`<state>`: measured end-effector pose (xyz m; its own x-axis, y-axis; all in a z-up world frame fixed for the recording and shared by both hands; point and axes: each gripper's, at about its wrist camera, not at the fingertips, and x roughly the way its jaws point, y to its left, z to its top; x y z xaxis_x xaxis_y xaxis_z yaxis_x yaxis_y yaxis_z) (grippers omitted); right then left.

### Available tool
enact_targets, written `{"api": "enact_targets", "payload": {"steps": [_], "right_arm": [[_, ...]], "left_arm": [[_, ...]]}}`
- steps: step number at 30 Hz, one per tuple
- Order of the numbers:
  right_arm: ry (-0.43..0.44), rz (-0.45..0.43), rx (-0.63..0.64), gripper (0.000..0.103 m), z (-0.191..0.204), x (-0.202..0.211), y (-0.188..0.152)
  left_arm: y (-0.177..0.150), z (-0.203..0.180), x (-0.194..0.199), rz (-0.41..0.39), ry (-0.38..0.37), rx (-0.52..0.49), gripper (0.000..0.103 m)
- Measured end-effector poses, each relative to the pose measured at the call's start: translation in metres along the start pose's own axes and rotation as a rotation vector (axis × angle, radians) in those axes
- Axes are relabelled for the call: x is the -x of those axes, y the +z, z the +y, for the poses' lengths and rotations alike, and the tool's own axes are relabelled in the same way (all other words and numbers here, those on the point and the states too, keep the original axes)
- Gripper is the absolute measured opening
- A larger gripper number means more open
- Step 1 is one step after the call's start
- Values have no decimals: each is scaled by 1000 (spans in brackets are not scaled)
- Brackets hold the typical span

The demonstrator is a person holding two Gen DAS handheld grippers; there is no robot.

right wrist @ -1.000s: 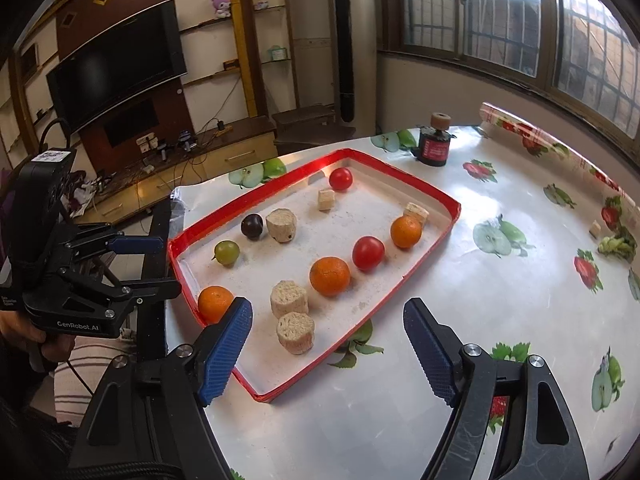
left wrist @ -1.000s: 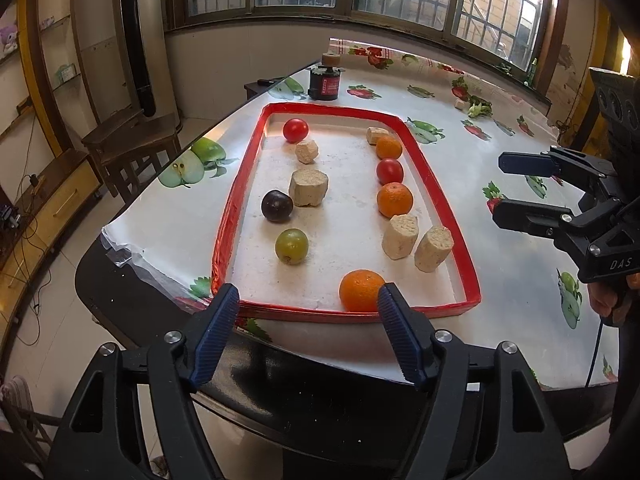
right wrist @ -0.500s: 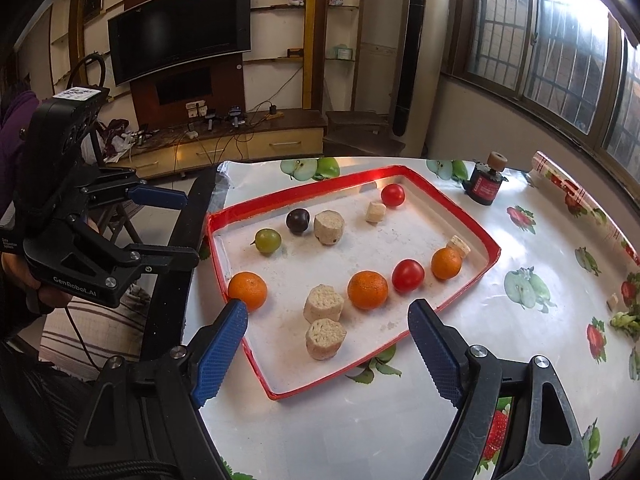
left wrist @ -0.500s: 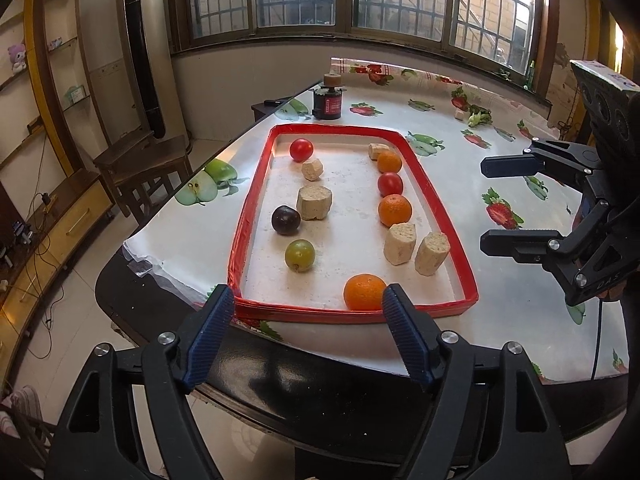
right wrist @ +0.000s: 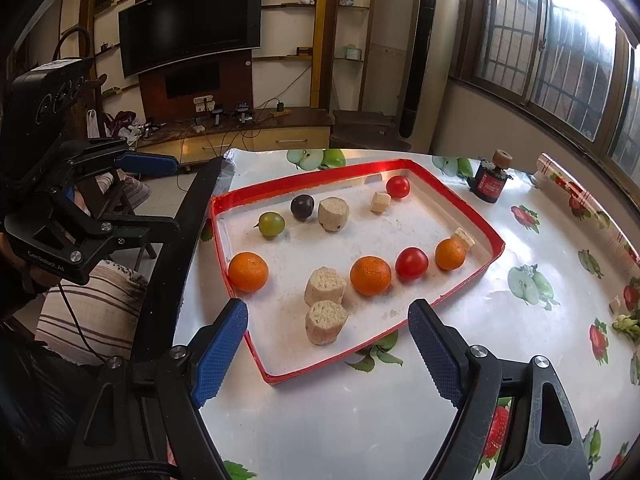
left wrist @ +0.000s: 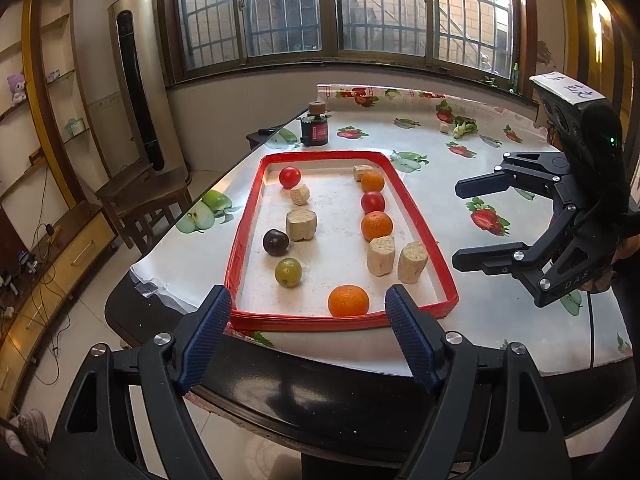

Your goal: Organize fruits

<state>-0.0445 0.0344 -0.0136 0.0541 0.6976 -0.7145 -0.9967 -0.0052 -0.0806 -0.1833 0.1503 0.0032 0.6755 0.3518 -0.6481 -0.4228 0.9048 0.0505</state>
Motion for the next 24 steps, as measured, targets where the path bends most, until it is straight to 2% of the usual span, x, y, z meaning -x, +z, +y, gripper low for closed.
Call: {"api": "enact_targets", "payload": {"steps": [7,13,24], "right_arm": [[-11,0,-4,84,0,3,-4],[-16,-6,-6,84,0,5,-5],[-14,-16,-8,84,0,7,-4]], "left_arm": [[-3,-8,9,-36,0,-14,79],[-6,-4,8,-33,-35,31,79],[-6,2,10,-51,3,51,79]]}}
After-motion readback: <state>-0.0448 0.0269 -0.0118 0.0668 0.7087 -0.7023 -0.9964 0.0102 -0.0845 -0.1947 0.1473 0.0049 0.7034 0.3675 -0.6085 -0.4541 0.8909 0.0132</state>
